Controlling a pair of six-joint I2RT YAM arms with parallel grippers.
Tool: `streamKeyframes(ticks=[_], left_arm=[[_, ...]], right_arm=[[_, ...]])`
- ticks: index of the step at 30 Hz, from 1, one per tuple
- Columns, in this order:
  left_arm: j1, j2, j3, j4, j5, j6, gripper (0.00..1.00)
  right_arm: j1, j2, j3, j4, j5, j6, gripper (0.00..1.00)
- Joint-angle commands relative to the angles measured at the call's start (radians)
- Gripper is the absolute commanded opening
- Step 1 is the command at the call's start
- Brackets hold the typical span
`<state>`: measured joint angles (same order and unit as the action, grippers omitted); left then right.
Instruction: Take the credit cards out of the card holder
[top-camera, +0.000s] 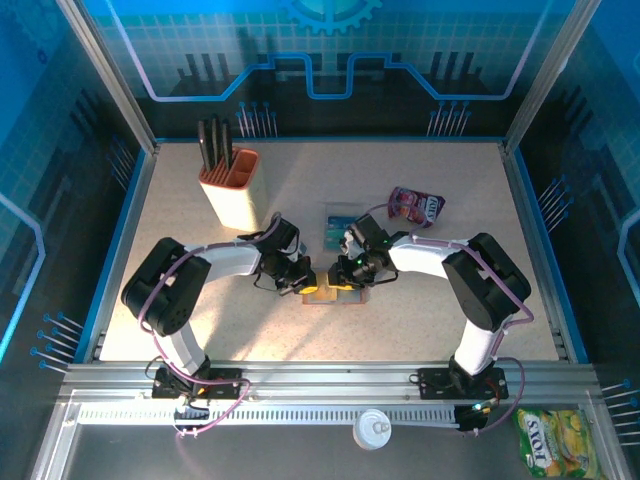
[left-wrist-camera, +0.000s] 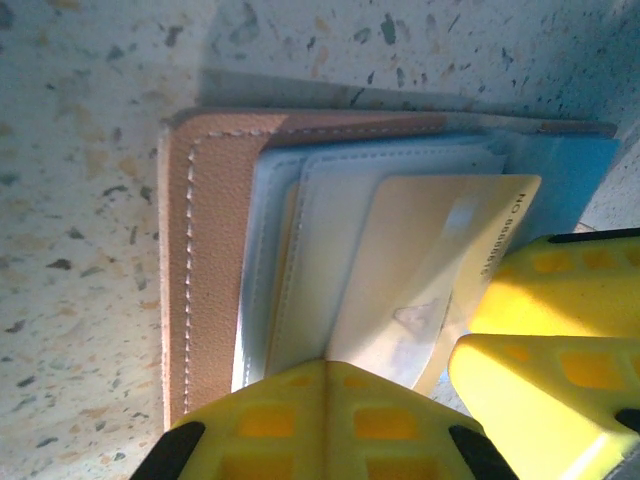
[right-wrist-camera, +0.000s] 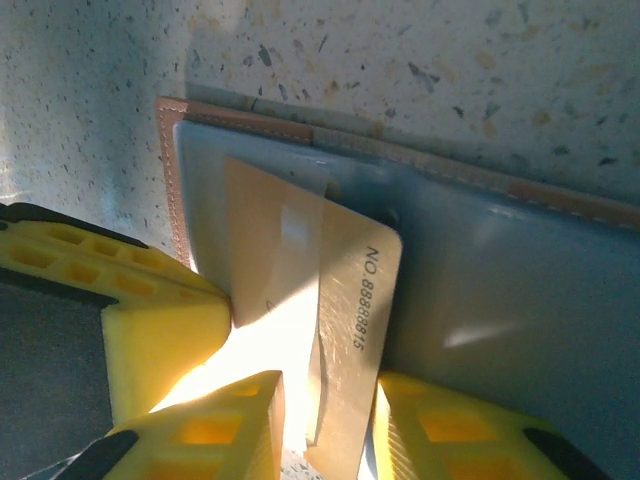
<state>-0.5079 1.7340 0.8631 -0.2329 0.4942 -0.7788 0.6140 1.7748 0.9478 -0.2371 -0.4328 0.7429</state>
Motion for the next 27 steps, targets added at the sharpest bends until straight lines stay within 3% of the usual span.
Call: streamKeyframes(ticks=[1, 9, 27], left_arm=[[-0.007, 0.025, 0.016, -0.051, -0.027, 0.018, 0.00], [-0.007, 0.027, 0.016, -0.054, -0.029, 0.020, 0.00], [-0.007, 0.030, 0.027, -0.063, -0.029, 0.022, 0.00]], right_arm=[[-0.010, -0.025, -0.010, 0.025, -0.027, 0.013, 0.26], [-0.023, -0.026, -0.029, 0.049, -0.033, 0.021, 0.17], [-0.081, -0.099, -0.063, -0.005, -0.019, -0.022, 0.09]])
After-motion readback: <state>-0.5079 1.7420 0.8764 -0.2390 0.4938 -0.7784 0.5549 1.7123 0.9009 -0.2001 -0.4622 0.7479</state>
